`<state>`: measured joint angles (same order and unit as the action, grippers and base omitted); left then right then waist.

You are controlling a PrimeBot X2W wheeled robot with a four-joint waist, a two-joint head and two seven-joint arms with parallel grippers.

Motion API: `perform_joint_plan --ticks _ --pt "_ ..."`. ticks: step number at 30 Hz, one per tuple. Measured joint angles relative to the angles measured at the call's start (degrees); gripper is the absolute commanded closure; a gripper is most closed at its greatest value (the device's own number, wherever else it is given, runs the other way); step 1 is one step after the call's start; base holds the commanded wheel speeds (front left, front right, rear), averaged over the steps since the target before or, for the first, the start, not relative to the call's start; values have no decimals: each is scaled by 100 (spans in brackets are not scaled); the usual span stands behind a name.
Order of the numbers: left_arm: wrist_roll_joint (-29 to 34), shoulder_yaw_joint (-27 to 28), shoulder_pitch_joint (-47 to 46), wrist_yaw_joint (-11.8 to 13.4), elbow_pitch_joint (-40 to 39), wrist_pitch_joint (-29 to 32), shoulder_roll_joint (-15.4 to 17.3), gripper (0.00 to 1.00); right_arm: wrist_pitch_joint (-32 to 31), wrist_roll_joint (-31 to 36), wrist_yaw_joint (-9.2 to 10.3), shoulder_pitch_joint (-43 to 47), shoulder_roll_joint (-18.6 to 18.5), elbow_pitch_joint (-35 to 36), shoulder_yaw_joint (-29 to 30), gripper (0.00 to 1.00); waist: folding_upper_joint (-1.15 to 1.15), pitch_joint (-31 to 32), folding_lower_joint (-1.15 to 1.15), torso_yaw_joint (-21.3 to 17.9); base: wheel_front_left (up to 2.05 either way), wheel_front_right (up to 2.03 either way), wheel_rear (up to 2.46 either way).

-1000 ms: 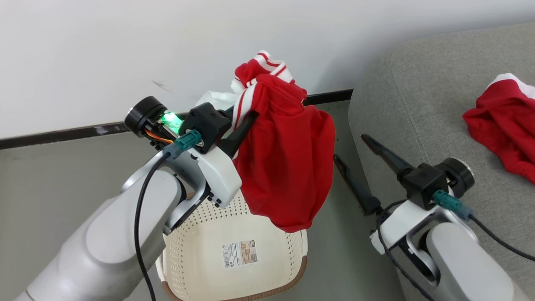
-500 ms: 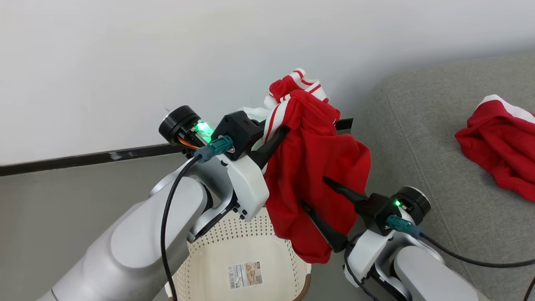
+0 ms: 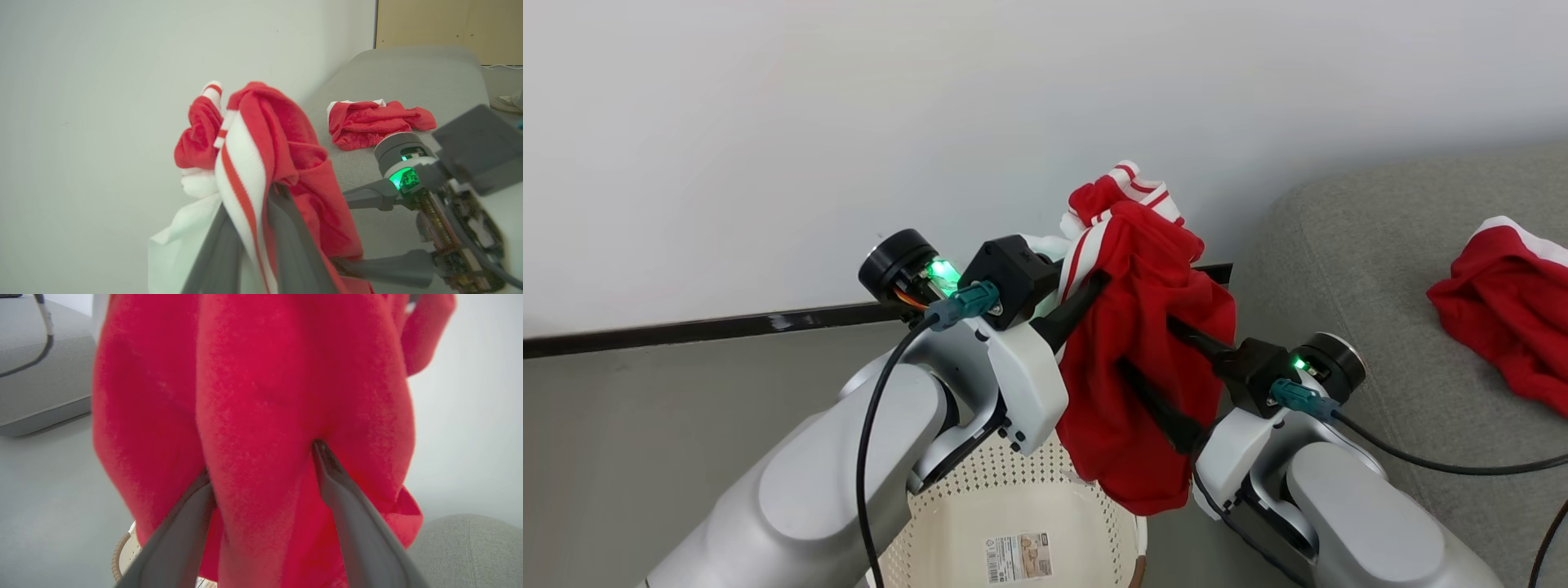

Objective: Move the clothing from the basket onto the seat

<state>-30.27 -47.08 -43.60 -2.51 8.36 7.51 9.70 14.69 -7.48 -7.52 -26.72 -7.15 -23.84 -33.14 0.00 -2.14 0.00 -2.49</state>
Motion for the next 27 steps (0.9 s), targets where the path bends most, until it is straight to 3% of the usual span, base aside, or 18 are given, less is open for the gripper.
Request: perform_joint_plan --ticks 2,5,6,7,14,20,21,22,23,24,27 --pt "-22 -1 63 0 -4 1 -30 100 0 12 0 -92 9 -75 -73 56 0 29 0 36 0 0 0" --pt "-115 -20 185 2 -3 7 -51 100 0 22 0 -108 31 -109 -123 87 0 72 0 87 0 0 0" --pt "-137 -23 215 3 0 7 -56 100 0 22 0 -109 38 -113 -129 87 0 86 0 100 0 0 0" --pt "-152 -22 237 20 4 5 -60 100 0 21 0 -109 43 -114 -133 99 0 100 0 112 0 0 0" --pt "-229 57 458 123 113 -54 -56 100 0 -73 0 -68 33 -76 -297 100 0 180 0 99 0 0 0" --pt "-352 167 680 224 237 -188 -63 100 0 -187 0 4 -193 143 -230 100 0 208 0 -48 0 0 0" --pt "-353 182 691 236 257 -207 -66 61 0 -216 0 38 -218 182 -163 100 0 210 0 -75 0 0 0" --pt "-355 191 697 236 276 -213 -66 43 0 -236 -1 73 -237 213 -88 100 0 212 0 -104 0 0 0" --pt "-359 193 710 236 297 -240 -66 7 0 -267 -1 82 -260 243 -31 100 0 214 0 -135 0 0 0" --pt "-360 201 737 236 307 -274 -70 0 0 -269 -1 81 -283 279 44 100 0 215 0 -165 0 0 0" --pt "-374 209 823 237 354 -361 -80 0 0 -309 -1 78 -377 361 330 100 0 219 0 -264 0 0 0"
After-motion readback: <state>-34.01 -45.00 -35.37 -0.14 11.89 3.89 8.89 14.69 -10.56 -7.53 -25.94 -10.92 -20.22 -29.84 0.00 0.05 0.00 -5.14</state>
